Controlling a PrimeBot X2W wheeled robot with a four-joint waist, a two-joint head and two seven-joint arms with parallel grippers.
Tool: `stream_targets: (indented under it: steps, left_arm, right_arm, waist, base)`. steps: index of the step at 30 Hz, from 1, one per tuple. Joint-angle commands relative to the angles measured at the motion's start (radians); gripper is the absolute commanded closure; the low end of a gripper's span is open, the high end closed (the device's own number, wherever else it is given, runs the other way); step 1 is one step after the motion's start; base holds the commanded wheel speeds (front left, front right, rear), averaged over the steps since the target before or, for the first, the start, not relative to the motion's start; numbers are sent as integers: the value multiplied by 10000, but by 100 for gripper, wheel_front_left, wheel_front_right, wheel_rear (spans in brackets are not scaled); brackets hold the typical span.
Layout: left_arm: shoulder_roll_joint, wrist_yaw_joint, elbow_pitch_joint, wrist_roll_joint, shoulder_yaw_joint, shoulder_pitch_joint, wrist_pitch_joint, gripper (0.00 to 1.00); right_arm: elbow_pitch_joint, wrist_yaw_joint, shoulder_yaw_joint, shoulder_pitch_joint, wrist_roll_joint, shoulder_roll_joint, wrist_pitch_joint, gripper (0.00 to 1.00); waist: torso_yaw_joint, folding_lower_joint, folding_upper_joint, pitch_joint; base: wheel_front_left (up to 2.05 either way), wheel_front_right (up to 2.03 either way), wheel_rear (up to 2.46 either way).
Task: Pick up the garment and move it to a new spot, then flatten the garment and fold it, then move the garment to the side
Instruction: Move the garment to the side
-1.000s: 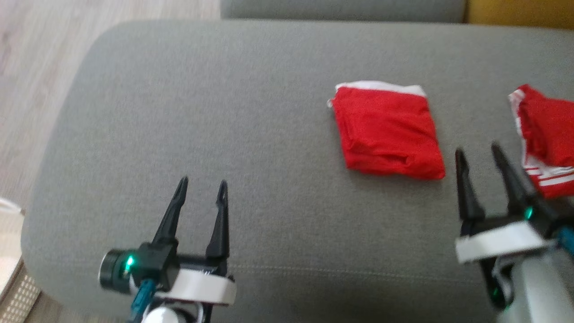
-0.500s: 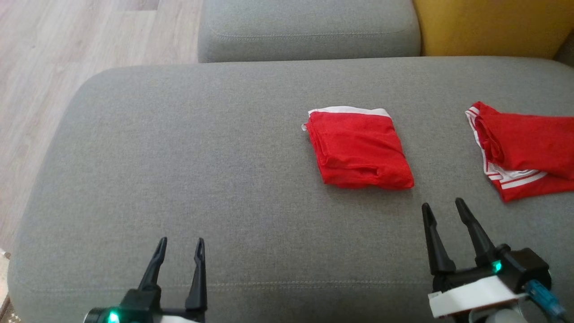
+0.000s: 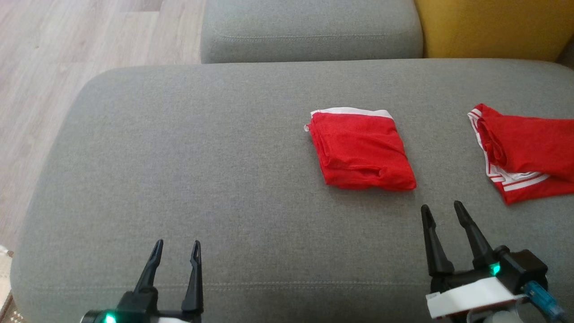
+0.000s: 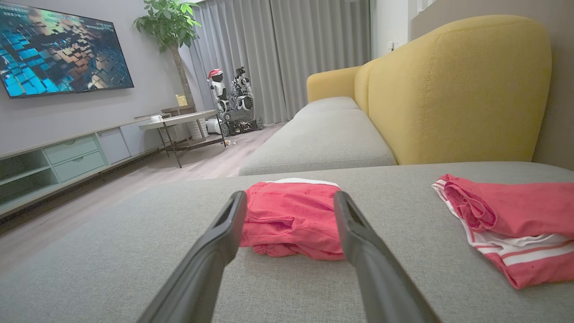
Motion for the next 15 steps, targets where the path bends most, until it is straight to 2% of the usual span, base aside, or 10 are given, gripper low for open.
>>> stream_targets:
  steps: [1,15]
  left_arm:
    - [-60,-8,-294,69,349,-362,-51,0]
    - [-105,-18,-248,211,295,-299,-51,0]
  right_arm:
    - [-284,35,203,-156,153,8,-112,0]
    - [-246,35,231,-9,177,-75,-112,0]
  waist:
    - [19,1,0,0]
    - [93,1,0,-2]
  base:
    - [0,0,0]
    - [0,0,0]
